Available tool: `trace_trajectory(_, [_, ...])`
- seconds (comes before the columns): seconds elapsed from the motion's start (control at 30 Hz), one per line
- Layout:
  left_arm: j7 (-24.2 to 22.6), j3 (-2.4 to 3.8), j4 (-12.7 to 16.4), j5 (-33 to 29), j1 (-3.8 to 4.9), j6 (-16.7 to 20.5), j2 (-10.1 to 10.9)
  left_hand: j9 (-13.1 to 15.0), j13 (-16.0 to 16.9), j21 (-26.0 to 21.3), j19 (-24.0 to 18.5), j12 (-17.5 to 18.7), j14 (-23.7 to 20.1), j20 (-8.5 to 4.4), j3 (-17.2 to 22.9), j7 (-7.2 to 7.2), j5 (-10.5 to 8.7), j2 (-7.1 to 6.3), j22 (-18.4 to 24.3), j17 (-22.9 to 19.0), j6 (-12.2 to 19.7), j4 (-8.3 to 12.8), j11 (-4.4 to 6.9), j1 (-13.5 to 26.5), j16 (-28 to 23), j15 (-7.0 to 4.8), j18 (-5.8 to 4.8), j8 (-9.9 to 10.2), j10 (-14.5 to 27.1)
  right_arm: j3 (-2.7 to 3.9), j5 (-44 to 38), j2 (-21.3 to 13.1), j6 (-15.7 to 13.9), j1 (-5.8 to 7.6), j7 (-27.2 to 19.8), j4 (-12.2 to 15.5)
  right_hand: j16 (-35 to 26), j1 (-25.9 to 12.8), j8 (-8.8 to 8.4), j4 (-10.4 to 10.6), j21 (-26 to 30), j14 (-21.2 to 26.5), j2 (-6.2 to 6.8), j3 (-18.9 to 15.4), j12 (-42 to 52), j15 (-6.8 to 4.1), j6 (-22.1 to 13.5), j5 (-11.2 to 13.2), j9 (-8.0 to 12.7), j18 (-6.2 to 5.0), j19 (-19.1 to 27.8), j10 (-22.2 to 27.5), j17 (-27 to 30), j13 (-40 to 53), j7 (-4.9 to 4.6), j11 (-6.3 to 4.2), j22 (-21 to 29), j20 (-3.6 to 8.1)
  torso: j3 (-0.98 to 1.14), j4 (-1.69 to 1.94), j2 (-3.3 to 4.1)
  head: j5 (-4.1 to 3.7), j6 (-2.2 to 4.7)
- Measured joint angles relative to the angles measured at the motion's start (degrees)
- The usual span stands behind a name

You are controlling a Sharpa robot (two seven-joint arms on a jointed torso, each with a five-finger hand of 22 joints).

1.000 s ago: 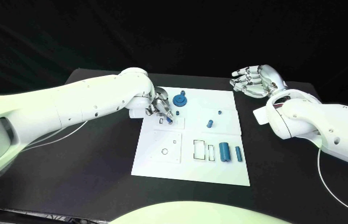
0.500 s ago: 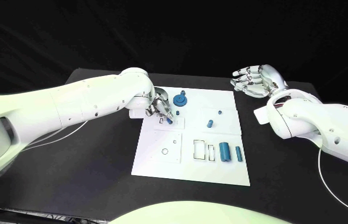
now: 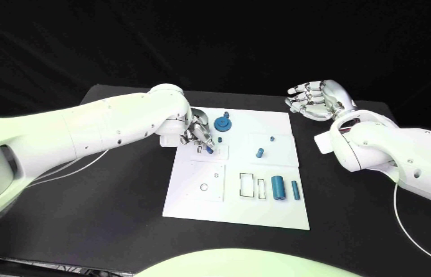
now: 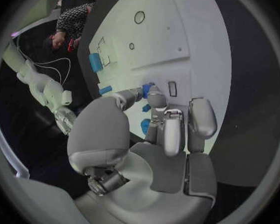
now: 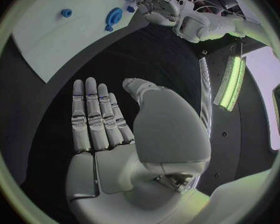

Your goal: Assemble the parts on the task board

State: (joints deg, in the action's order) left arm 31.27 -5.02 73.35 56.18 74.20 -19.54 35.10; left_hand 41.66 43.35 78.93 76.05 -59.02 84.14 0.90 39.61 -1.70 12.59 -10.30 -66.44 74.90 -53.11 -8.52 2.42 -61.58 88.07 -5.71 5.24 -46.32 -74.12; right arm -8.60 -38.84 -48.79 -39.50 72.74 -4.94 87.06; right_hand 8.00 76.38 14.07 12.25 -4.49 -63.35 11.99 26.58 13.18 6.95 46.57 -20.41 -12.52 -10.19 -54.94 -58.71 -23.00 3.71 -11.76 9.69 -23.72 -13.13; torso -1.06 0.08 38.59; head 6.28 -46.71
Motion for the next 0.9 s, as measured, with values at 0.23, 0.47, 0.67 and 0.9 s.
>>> trace_trajectory(0.23, [0.03, -0.03, -0.40, 0.06, 0.01, -0.08, -0.28, 0.12, -0.01, 0.00, 0.23, 0.00, 0.00, 0.23, 0.00, 0.00, 0.00, 0.00, -0.05, 0.00, 0.00, 0.00, -0.02, 0.00, 0.00, 0.00, 0.00, -0.22, -0.02, 0.00, 0.00, -0.01, 0.00, 0.00, 0.00, 0.02, -0.23, 0.00, 0.00, 0.00, 0.00, 0.00, 0.00, 0.00, 0.00, 0.00, 0.00, 0.00, 0.00, 0.00, 0.00, 0.00, 0.14, 0.00, 0.00, 0.00, 0.37, 0.00, -0.03, -0.03, 0.03, -0.06, -0.17])
trace_trajectory(0.47, [0.02, -0.01, -0.83, 0.05, -0.08, -0.16, -0.55, 0.19, -0.01, 0.00, 0.23, 0.00, 0.00, 0.23, 0.00, -0.01, 0.00, 0.00, -0.05, 0.00, -0.01, 0.00, -0.03, 0.00, 0.00, 0.00, 0.00, -0.38, -0.03, 0.00, 0.00, -0.08, 0.01, 0.00, 0.00, 0.05, -0.23, 0.00, 0.00, 0.00, 0.00, 0.00, 0.00, 0.00, 0.00, 0.00, 0.00, 0.00, 0.00, 0.00, 0.00, 0.00, 0.14, 0.00, 0.00, 0.00, 0.37, 0.00, -0.03, -0.04, 0.04, -0.24, -0.38])
trace_trajectory(0.67, [-0.03, 0.01, -1.15, 0.05, -0.14, -0.30, -0.78, 0.14, -0.01, 0.00, 0.22, 0.00, 0.00, 0.22, 0.00, -0.03, 0.00, 0.00, -0.05, 0.00, -0.01, 0.00, -0.10, 0.00, 0.00, 0.00, 0.00, -0.40, -0.11, 0.00, 0.00, -0.14, 0.02, 0.00, 0.00, 0.09, -0.23, 0.00, 0.00, 0.00, 0.00, 0.00, 0.00, 0.00, 0.00, 0.00, 0.00, 0.00, -0.01, 0.00, 0.00, 0.00, 0.14, 0.00, 0.00, 0.00, 0.37, 0.00, -0.03, -0.04, 0.05, -0.32, -0.52])
trace_trajectory(0.9, [-0.05, 0.01, -1.51, 0.05, -0.16, -0.66, -1.02, 0.16, -0.02, 0.00, 0.22, 0.00, 0.00, 0.22, 0.00, 0.08, 0.00, 0.00, -0.04, 0.00, 0.12, 0.00, -0.11, 0.00, 0.00, 0.00, 0.00, -0.57, -0.11, 0.00, 0.00, -0.17, 0.03, 0.00, 0.00, 0.14, -0.23, 0.00, 0.00, 0.00, 0.00, 0.00, 0.00, 0.00, 0.00, 0.00, 0.00, 0.00, -0.01, 0.00, 0.00, 0.00, 0.13, 0.00, 0.00, 0.00, 0.37, 0.00, 0.00, -0.04, 0.03, -0.38, -0.68])
